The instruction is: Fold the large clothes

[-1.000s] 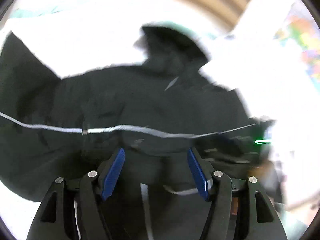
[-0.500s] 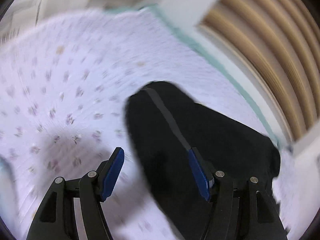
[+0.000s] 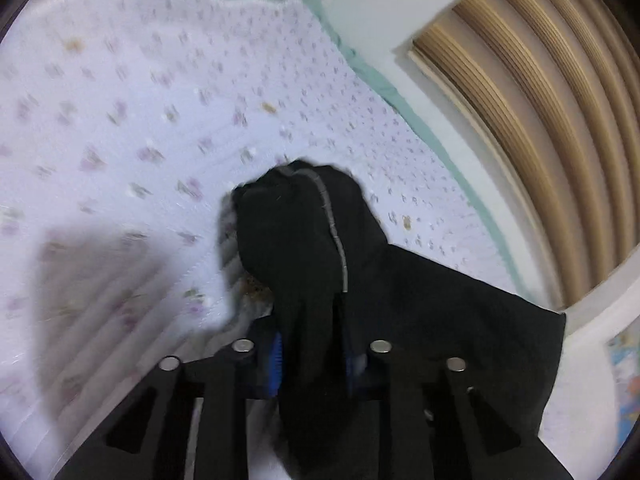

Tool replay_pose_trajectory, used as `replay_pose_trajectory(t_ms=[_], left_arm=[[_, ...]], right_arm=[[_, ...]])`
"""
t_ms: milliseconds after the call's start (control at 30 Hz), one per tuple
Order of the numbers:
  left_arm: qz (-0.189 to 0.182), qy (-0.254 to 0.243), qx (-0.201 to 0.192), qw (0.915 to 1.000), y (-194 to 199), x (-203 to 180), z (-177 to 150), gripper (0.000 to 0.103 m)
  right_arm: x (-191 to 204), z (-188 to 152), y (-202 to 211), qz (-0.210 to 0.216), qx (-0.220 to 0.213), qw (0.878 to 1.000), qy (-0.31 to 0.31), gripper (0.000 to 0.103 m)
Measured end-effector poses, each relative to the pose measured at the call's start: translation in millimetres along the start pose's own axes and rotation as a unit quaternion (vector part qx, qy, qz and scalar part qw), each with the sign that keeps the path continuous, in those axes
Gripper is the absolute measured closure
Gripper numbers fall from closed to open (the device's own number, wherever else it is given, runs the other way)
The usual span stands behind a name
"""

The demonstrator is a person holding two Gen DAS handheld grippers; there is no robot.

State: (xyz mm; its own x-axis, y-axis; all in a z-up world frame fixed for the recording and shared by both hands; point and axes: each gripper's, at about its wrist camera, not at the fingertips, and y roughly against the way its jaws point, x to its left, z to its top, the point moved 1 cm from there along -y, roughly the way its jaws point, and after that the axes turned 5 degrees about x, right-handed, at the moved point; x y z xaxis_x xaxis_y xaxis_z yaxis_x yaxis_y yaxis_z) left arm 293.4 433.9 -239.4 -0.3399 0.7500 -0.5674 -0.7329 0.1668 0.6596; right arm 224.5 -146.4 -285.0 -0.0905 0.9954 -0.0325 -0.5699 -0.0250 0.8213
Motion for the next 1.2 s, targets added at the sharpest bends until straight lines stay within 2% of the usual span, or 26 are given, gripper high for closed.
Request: replay_pose_trajectory(t_ms=[67,133,167,200,233,333,400,533,600,700,767,833,900,933,1000,1067,1100,1133,1200], left_arm=[[0.090,-0.026,-0.048,0.9944,27.6,-9.7,-5.5,0.083],[0.197,-0.039,-0.101,0.9744,59.0,-18.4,-13.4,0.083],[0.226,-0.037,-0.110,0.9673,66.6,-17.1,-14.4,0.083],[0.255,-0.032,-0.110,0.9602,70.5,-14.7,-15.8,0.083],[0.273,-0.025,-0.095,0.9570,67.8,-9.4,-16.9,0.083],[0.326,-0.022,-0.028,0.9447,38.1,8.9,-27.5,0.083],[0.330,-0.048,-0.030,0.9423,31.9,1.0,-29.8,0.083],[0.249,-0.116,-0.078,0.9583,72.7,-44.9,-42.6,0.084],[0.217,-0.158,-0.102,0.9580,94.8,-78.6,-50.1,0.084],[0.155,-0.223,-0.129,0.9537,131.9,-137.4,-70.9,0.086],[0.091,-0.254,-0.134,0.9535,150.9,-177.8,-83.6,0.092],[-0.002,-0.279,-0.120,0.9527,168.0,-214.9,-102.4,0.094],[-0.058,-0.310,-0.105,0.9432,178.7,-253.1,-125.0,0.094],[-0.084,-0.333,-0.091,0.9349,180.3,-279.0,-141.4,0.094],[-0.100,-0.364,-0.075,0.9231,178.6,-312.4,-169.2,0.094],[-0.093,-0.400,-0.063,0.9098,169.9,-338.6,-193.8,0.094],[-0.093,-0.403,-0.054,0.9090,166.7,-341.3,-198.8,0.091],[-0.096,-0.394,-0.031,0.9135,161.3,-338.3,-200.7,0.090],[-0.087,-0.369,-0.007,0.9254,155.2,-326.4,-199.9,0.070]], right_arm=[[0.2,-0.2,0.2,0.000,0.000,1.000,0.000,0.018],[0.3,-0.1,0.0,0.000,0.000,1.000,0.000,0.018],[0.3,-0.3,0.2,-0.001,0.000,1.000,0.000,0.018],[0.3,-0.2,0.0,0.000,0.000,1.000,0.000,0.018],[0.3,-0.2,0.0,0.000,0.000,1.000,0.000,0.018],[0.0,-0.2,-0.2,0.001,0.000,1.000,-0.001,0.018],[0.0,-0.2,-0.1,0.001,0.001,1.000,-0.001,0.018],[-0.2,0.1,0.3,0.002,0.001,1.000,-0.001,0.017],[0.1,0.4,0.3,0.002,0.002,1.000,-0.001,0.016],[0.3,-0.7,5.1,-0.010,-0.003,1.000,-0.002,0.016],[-0.7,-3.5,14.3,-0.027,-0.010,1.000,-0.009,0.016],[-4.6,-6.7,28.4,-0.037,-0.018,0.999,-0.022,0.016],[-10.4,-9.2,47.8,-0.022,-0.029,0.999,-0.032,0.016],[-13.5,-10.2,59.0,-0.015,-0.036,0.999,-0.035,0.016],[-20.0,-11.8,81.0,-0.013,-0.053,0.998,-0.034,0.016],[-29.5,-12.5,104.2,-0.017,-0.069,0.997,-0.028,0.016],[-33.0,-12.7,110.3,-0.018,-0.072,0.997,-0.025,0.016],[-38.1,-14.5,117.0,-0.021,-0.076,0.997,-0.019,0.016],[-44.8,-20.9,118.5,-0.037,-0.077,0.996,-0.006,0.014]])
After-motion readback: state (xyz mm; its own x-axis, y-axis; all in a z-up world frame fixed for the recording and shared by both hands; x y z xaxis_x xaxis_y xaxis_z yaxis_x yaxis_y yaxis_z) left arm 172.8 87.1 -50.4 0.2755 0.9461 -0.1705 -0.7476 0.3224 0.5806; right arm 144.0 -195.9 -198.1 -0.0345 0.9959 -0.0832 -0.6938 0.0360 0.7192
